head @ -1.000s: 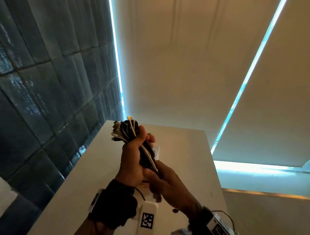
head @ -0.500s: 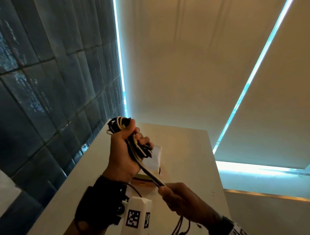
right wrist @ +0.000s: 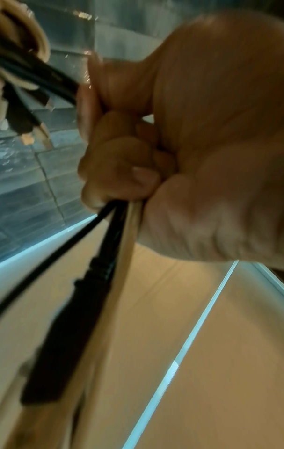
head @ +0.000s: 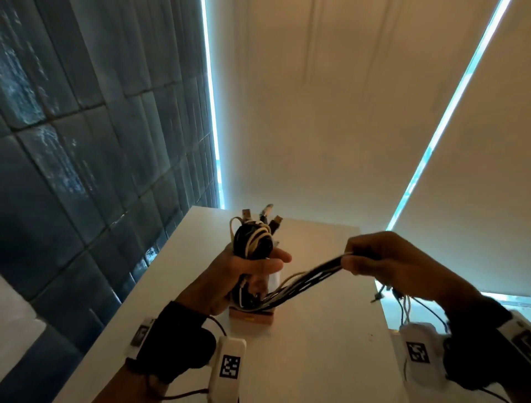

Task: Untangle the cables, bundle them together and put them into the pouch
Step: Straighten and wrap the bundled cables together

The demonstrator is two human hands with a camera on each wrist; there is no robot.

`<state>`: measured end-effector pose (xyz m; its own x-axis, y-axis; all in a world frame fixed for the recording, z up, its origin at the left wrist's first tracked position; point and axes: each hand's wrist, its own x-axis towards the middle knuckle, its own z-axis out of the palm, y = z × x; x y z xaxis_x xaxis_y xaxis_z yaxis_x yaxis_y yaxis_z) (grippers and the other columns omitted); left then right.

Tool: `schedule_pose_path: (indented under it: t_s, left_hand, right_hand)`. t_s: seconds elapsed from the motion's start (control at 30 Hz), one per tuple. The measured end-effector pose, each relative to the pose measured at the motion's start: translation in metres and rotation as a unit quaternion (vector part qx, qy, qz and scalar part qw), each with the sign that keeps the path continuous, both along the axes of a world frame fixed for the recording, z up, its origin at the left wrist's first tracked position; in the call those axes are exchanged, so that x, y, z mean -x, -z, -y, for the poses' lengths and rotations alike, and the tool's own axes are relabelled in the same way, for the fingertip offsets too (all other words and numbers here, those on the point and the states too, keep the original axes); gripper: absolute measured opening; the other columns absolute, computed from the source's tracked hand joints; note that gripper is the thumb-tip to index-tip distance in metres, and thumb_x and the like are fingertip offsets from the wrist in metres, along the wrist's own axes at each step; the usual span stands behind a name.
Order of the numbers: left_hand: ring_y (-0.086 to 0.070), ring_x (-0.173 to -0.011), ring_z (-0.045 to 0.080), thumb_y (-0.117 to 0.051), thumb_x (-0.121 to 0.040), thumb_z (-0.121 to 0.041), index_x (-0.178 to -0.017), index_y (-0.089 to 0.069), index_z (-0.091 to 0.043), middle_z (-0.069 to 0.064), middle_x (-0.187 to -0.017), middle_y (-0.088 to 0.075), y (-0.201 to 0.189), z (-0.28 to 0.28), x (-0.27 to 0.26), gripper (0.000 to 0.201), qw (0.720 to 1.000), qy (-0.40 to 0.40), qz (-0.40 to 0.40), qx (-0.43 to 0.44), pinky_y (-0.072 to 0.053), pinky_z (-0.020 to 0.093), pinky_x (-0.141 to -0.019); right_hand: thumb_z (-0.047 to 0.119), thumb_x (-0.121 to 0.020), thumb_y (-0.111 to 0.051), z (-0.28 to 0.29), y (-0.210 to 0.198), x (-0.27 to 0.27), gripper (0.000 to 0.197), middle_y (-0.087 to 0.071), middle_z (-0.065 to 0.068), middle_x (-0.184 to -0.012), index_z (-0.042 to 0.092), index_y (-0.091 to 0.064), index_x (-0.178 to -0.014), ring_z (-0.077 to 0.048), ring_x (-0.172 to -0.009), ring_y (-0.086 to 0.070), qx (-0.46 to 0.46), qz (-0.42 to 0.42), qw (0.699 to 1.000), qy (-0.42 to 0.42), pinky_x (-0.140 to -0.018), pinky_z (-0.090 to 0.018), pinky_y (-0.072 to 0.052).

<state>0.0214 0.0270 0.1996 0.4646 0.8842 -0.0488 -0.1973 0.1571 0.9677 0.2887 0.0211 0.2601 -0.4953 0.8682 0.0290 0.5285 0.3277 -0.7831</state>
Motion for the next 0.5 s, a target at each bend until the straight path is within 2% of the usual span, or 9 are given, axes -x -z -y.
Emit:
schedule_pose_path:
  t_s: [0.1,0.2,0.27,0.33,0.43,0.5]
  left_hand:
    - [-0.043,-0.050,0.012,-0.071,-0.074,-0.009,-0.112,-0.064,-0.001,-0.003,-0.058,-0.055,-0.004,0.002,-0.004,0.040,0.999,0.014,-0.048,-0.019,-0.040,0.024,-0.052]
    - [-0.055,-0.060,0.014,-0.074,-0.068,-0.007,-0.102,-0.068,-0.012,0.000,-0.066,-0.062,-0.008,0.004,-0.004,0.034,0.995,0.035,-0.087,-0.038,-0.048,0.027,-0.062]
    - [-0.067,-0.086,0.019,-0.071,-0.069,-0.004,-0.109,-0.062,-0.018,0.002,-0.089,-0.073,-0.009,0.006,-0.004,0.043,0.991,0.054,-0.112,-0.052,-0.053,0.037,-0.081]
    - [-0.065,-0.106,0.022,-0.069,-0.071,-0.005,-0.117,-0.056,-0.025,0.003,-0.107,-0.072,-0.010,0.008,-0.006,0.052,0.990,0.059,-0.118,-0.050,-0.049,0.044,-0.096]
    - [-0.064,-0.106,0.024,-0.070,-0.071,-0.012,-0.104,-0.066,-0.028,0.001,-0.101,-0.073,-0.011,0.007,-0.008,0.037,0.988,0.042,-0.134,-0.059,-0.048,0.048,-0.098]
    - [-0.066,-0.098,0.014,-0.071,-0.070,-0.017,-0.094,-0.069,-0.033,-0.007,-0.093,-0.072,-0.009,0.006,-0.006,0.028,0.986,0.028,-0.149,-0.062,-0.049,0.045,-0.098]
  right_hand:
    - [0.032,-0.087,-0.060,-0.005,-0.019,0.018,0.029,-0.038,0.012,-0.044,0.017,-0.059,-0.062,-0.002,-0.041,-0.030,-0.040,0.003,0.999,0.014,-0.044,-0.012,-0.026]
    - [0.030,-0.092,-0.058,-0.012,-0.027,0.034,0.030,-0.041,0.013,-0.040,0.017,-0.060,-0.064,-0.003,-0.037,-0.033,-0.053,0.017,0.998,0.035,-0.040,-0.010,-0.027]
    - [0.033,-0.093,-0.056,-0.017,-0.028,0.043,0.033,-0.041,0.013,-0.038,0.016,-0.062,-0.065,-0.004,-0.035,-0.033,-0.049,0.023,0.997,0.054,-0.039,-0.009,-0.025]
    - [0.037,-0.093,-0.056,-0.022,-0.026,0.051,0.036,-0.041,0.013,-0.036,0.015,-0.063,-0.066,-0.004,-0.033,-0.032,-0.042,0.026,0.996,0.078,-0.039,-0.011,-0.025]
    - [0.041,-0.093,-0.055,-0.028,-0.021,0.062,0.038,-0.038,0.010,-0.035,0.014,-0.064,-0.067,-0.004,-0.032,-0.029,-0.018,0.023,0.994,0.105,-0.039,-0.015,-0.025]
    - [0.041,-0.092,-0.055,-0.030,-0.019,0.068,0.039,-0.037,0.009,-0.035,0.011,-0.066,-0.070,-0.004,-0.033,-0.028,-0.003,0.017,0.994,0.109,-0.038,-0.016,-0.025]
